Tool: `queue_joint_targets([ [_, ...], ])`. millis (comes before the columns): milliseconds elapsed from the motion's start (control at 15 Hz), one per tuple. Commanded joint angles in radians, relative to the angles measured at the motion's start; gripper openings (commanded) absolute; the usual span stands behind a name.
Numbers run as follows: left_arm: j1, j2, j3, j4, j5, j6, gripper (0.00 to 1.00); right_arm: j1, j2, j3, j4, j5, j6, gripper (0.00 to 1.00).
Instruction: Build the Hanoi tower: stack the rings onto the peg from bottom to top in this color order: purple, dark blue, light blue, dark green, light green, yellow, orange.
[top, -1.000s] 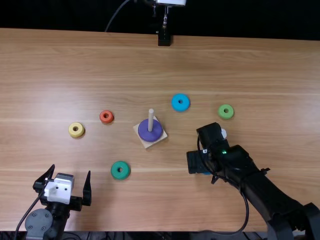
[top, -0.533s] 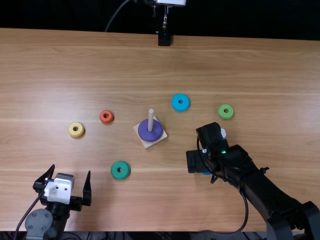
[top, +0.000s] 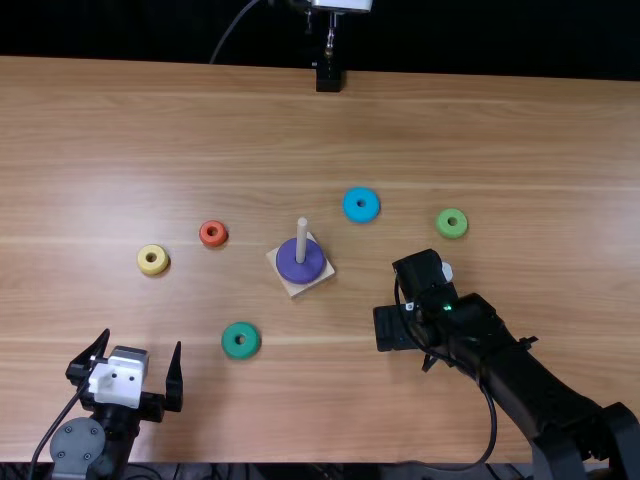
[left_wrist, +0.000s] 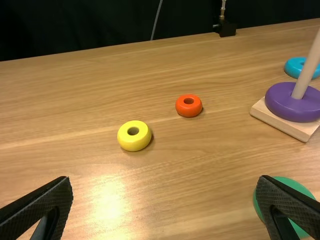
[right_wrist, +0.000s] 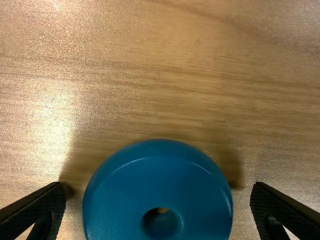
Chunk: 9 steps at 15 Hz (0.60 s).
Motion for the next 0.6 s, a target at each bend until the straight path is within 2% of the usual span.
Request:
queue_joint_targets([
  [0,0.011,-0.012,-0.105,-0.079,0.016,0.013,1.0,-0.008,0.008,-0.033,-0.009,0.017,0.008,0.49],
  [67,0.011,-0.012,-0.105,-0.079,0.016,0.013,1.0,-0.008,0.006,-0.039,-0.009,0.012,0.004,0.18],
  [133,0.011,-0.012,-0.105,-0.079,0.016,0.013,1.0,-0.006,0.006,-0.054,-0.007,0.008,0.003,0.0],
  [533,0.011,-0.012,-0.105,-0.079,0.016,0.013,1.0,0.004,0.003,-0.05,-0.027,0.015,0.001,0.0],
])
